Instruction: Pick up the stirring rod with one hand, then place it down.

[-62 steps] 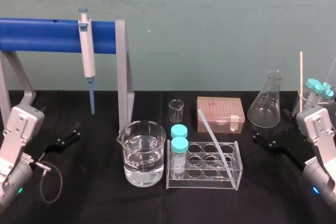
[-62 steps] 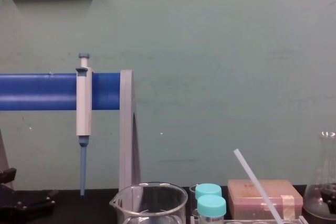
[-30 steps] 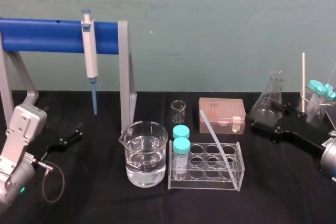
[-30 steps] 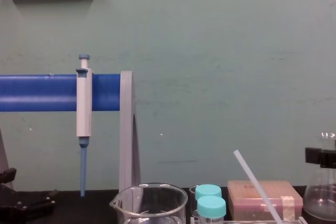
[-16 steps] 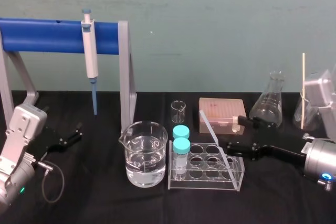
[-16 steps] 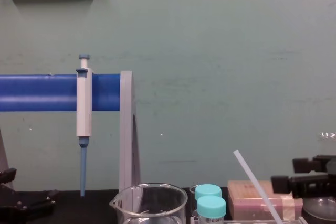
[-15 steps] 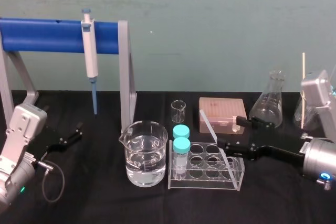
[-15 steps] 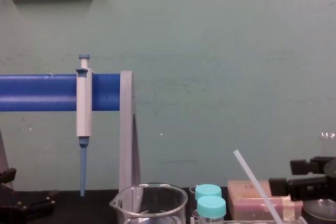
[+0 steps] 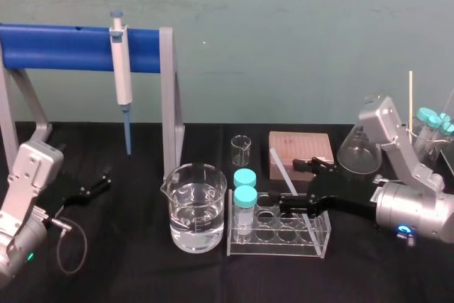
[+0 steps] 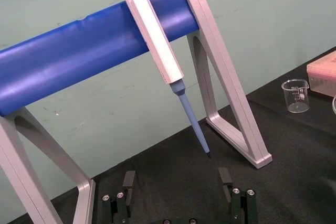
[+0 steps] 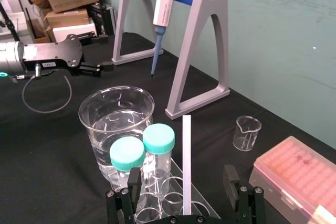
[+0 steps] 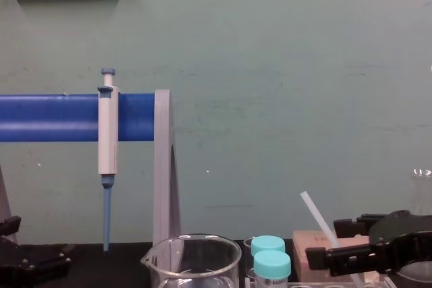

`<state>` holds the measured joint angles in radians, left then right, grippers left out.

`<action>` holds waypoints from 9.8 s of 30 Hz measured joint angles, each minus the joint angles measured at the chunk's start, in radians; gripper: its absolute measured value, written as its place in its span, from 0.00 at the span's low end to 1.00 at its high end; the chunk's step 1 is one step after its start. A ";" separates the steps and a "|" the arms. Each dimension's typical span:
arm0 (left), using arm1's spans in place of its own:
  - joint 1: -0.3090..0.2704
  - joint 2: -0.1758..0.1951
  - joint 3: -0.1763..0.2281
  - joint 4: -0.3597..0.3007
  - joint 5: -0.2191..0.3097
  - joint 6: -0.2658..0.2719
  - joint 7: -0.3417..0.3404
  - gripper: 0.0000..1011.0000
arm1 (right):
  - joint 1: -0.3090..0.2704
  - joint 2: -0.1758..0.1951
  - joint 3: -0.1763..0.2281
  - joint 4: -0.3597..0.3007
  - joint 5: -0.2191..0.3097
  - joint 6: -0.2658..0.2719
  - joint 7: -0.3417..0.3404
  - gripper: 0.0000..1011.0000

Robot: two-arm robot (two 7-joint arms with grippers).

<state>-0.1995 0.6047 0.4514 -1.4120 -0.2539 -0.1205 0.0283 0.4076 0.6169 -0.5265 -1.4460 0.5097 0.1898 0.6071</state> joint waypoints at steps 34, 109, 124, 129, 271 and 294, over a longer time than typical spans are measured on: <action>0.000 0.000 0.000 0.000 0.000 0.000 0.000 0.99 | 0.024 -0.022 -0.015 0.030 -0.014 -0.002 0.013 0.60; 0.000 0.000 0.000 0.000 0.000 0.000 0.000 0.99 | -0.185 -0.062 0.286 -0.155 0.135 -0.319 -0.033 0.07; 0.000 0.000 0.000 0.000 0.000 0.000 0.000 0.99 | -0.168 -0.055 0.286 -0.172 0.150 -0.299 -0.043 0.07; 0.000 0.000 0.000 0.000 0.000 0.000 0.000 0.99 | -0.167 -0.052 0.283 -0.170 0.151 -0.296 -0.043 0.07; 0.000 0.000 0.000 0.000 0.000 0.000 0.000 0.99 | -0.175 -0.084 0.202 0.008 0.086 -0.433 0.083 0.07; 0.000 0.000 0.000 0.000 0.000 0.000 0.000 0.99 | -0.177 -0.120 0.176 0.087 0.069 -0.401 0.061 0.07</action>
<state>-0.1995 0.6047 0.4514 -1.4119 -0.2539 -0.1205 0.0283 0.2308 0.4971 -0.3500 -1.3588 0.5792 -0.2109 0.6683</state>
